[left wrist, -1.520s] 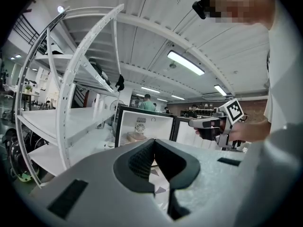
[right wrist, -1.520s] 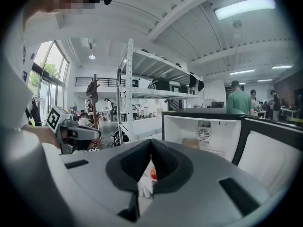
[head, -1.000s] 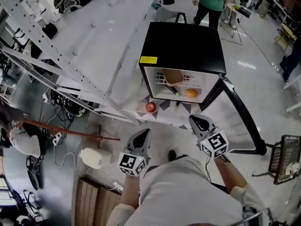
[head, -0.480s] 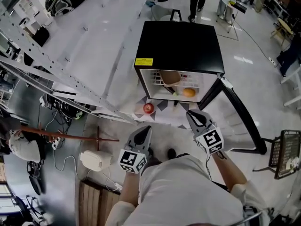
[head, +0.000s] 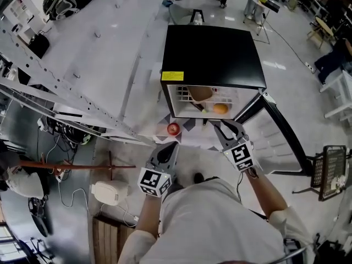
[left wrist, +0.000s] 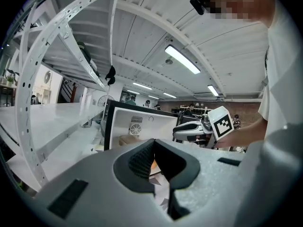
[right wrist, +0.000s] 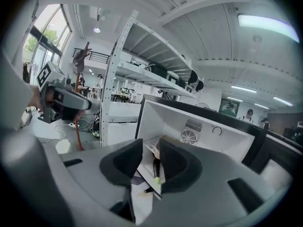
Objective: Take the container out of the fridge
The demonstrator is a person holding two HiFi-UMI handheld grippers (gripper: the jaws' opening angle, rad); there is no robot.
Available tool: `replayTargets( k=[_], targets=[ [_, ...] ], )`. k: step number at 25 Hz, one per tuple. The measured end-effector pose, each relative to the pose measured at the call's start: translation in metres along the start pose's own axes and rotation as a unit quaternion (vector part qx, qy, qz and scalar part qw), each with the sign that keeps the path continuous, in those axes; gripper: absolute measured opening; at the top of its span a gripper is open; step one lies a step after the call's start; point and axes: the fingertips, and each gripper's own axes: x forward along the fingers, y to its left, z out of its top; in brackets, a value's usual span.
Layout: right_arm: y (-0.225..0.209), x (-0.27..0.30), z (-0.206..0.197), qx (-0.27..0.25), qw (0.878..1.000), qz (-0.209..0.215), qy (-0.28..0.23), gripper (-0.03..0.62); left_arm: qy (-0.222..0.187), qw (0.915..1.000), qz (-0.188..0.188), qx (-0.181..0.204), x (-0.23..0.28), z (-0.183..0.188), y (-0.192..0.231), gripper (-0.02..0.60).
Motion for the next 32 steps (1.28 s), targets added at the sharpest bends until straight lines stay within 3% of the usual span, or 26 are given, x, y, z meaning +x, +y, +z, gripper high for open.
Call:
replayTargets(
  k=[10,19,32],
  targets=[
    [-0.007,0.077,-0.014,-0.143,0.988,-0.022,0.060,0.233,-0.010,0.9999,-0.011,-0.009,0.008,0.003,0.032,0.005],
    [-0.019,0.149,-0.056,-0.207,0.970,-0.018,0.128,0.314,-0.016,0.9994,-0.002,-0.029,0.014,0.001,0.047,0.005],
    [-0.039,0.228,-0.117,-0.322,0.923,-0.036,0.207,0.371,-0.003,0.9981,0.042,-0.045,-0.003,-0.008,0.074,0.005]
  ],
)
